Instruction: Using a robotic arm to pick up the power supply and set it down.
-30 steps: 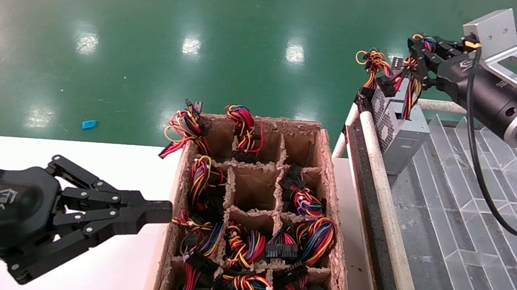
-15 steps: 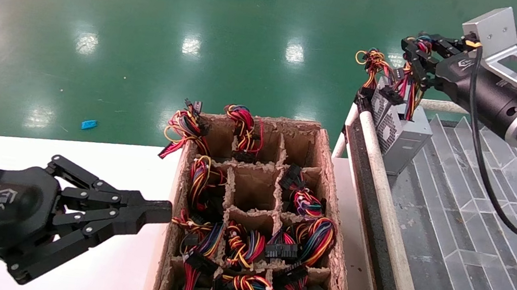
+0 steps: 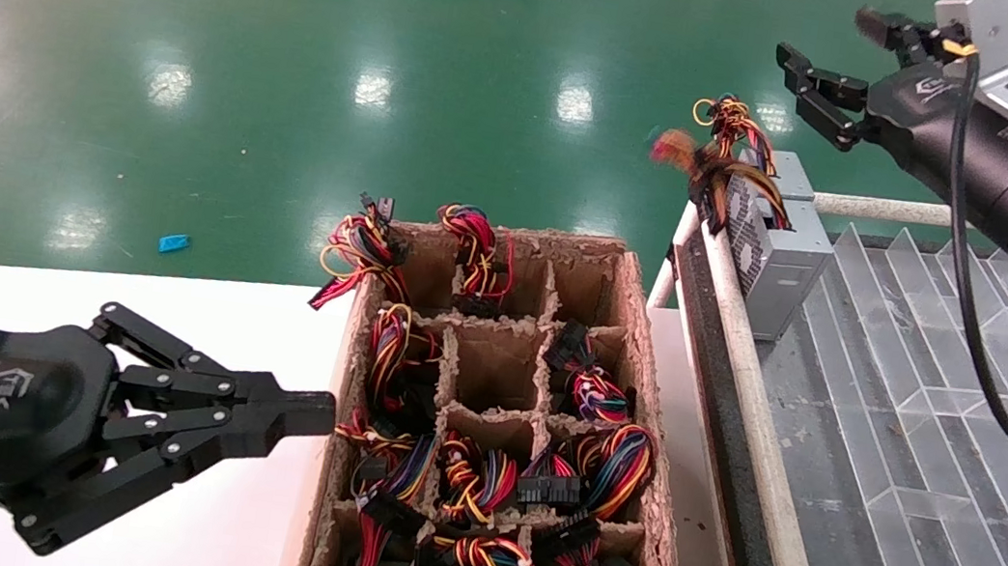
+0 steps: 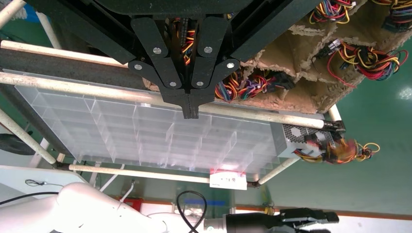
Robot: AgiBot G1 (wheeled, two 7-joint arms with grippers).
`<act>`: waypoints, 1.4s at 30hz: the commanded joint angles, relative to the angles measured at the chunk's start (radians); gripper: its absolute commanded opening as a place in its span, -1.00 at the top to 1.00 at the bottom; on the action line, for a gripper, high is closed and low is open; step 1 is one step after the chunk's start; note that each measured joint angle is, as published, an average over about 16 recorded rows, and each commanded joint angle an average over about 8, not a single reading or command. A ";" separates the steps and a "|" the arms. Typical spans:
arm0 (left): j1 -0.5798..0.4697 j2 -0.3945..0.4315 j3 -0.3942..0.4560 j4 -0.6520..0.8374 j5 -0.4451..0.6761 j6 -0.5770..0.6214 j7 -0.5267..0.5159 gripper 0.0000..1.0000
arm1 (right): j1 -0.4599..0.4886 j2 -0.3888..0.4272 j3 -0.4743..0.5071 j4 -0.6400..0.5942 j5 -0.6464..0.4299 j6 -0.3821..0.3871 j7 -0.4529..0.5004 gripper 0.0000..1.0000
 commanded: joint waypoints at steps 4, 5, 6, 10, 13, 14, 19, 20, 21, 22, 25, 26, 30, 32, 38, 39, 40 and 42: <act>0.000 0.000 0.000 0.000 0.000 0.000 0.000 1.00 | -0.028 0.006 0.037 0.052 0.050 -0.003 -0.028 -1.00; 0.000 0.000 0.000 0.000 0.000 0.000 0.000 1.00 | -0.036 0.008 0.048 0.062 0.066 -0.007 -0.037 -1.00; 0.000 0.000 0.000 0.000 0.000 0.000 0.000 1.00 | -0.041 0.009 0.056 0.069 0.077 -0.009 -0.043 -1.00; 0.000 0.000 0.000 0.000 0.000 0.000 0.000 1.00 | -0.059 0.018 0.073 0.087 0.113 -0.033 -0.057 -1.00; 0.000 0.000 0.000 0.000 0.000 0.000 0.000 1.00 | -0.065 0.029 0.070 0.093 0.131 -0.068 -0.052 -1.00; 0.000 0.000 0.000 0.000 0.000 0.000 0.000 1.00 | -0.069 0.033 0.069 0.096 0.140 -0.084 -0.051 -1.00; 0.000 0.000 0.000 0.000 0.000 0.000 0.000 0.66 | -0.087 0.054 0.065 0.107 0.183 -0.160 -0.044 -1.00; 0.000 0.000 0.000 0.000 0.000 0.000 0.000 0.41 | -0.090 0.058 0.064 0.109 0.192 -0.176 -0.042 -1.00; 0.000 0.000 0.000 0.000 0.000 0.000 0.000 0.16 | -0.094 0.063 0.064 0.111 0.201 -0.191 -0.041 -1.00; 0.000 0.000 0.000 0.000 0.000 0.000 0.000 -0.09 | -0.097 0.067 0.063 0.114 0.210 -0.206 -0.039 -1.00; 0.000 0.000 0.000 0.000 0.000 0.000 0.000 -0.84 | -0.108 0.079 0.061 0.120 0.235 -0.252 -0.035 -1.00; 0.000 0.000 0.000 0.000 0.000 0.000 0.000 -1.00 | -0.112 0.083 0.060 0.122 0.244 -0.267 -0.033 -1.00; 0.000 0.000 0.000 0.000 0.000 0.000 0.000 -1.00 | -0.126 0.100 0.057 0.131 0.279 -0.328 -0.028 -1.00; 0.000 0.000 0.000 0.000 0.000 0.000 0.000 -1.00 | -0.133 0.109 0.056 0.136 0.296 -0.359 -0.025 -1.00; 0.000 0.000 0.000 0.000 0.000 0.000 0.000 -1.00 | -0.155 0.134 0.051 0.149 0.349 -0.452 -0.016 -1.00; 0.000 0.000 0.000 0.000 0.000 0.000 0.000 -1.00 | -0.159 0.138 0.050 0.152 0.358 -0.467 -0.014 -1.00; 0.000 0.000 0.000 0.000 0.000 0.000 0.000 -1.00 | -0.163 0.143 0.050 0.154 0.367 -0.483 -0.013 -1.00; 0.000 0.000 0.000 0.000 0.000 0.000 0.000 -1.00 | -0.170 0.151 0.048 0.158 0.384 -0.513 -0.010 -1.00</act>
